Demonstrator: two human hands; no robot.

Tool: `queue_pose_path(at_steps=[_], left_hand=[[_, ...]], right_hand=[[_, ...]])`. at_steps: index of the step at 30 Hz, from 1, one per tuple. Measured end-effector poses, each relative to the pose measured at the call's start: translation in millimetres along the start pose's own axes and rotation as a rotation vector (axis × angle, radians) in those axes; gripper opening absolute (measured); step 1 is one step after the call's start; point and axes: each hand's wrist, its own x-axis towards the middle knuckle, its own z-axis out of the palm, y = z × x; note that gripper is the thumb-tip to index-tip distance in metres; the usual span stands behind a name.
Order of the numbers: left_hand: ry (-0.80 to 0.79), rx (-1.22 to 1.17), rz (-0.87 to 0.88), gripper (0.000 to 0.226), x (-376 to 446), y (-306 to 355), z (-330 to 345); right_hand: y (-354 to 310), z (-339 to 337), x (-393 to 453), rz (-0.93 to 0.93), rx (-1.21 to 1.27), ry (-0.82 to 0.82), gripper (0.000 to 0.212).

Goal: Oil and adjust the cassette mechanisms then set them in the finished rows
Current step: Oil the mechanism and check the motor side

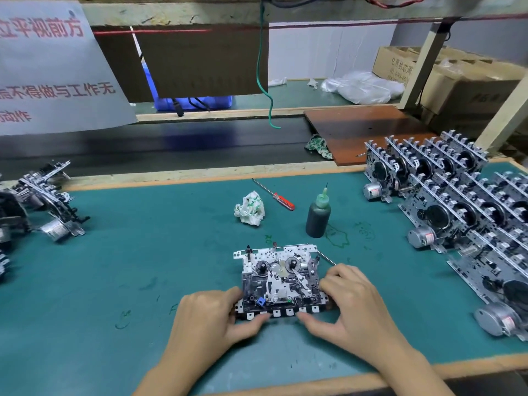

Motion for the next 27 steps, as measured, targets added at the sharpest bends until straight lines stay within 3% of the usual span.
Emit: queue_pose_path(at_steps=[3,7,13,22,27], left_hand=[[0.059,0.059,0.016,0.053,1,0,1],[0.026,0.029,0.038,0.070,0,-3,-1],[0.050,0.048,-0.138,0.060,2,13,5],[0.024,-0.055,-0.078,0.064,3,3,-2],[-0.003,-0.060,-0.052,0.062,1,5,-2]], right_hand=[[2,-2,-1,0.002,0.071,-0.051,0.044],[3,-1,-2,-0.008,0.038,-0.075,0.046],[3,0,-3,-0.007,0.026,-0.058,0.049],[-1,1,1,-0.066,-0.100,0.066,0.048],[2,3,1,-0.089,-0.134,0.048,0.051]])
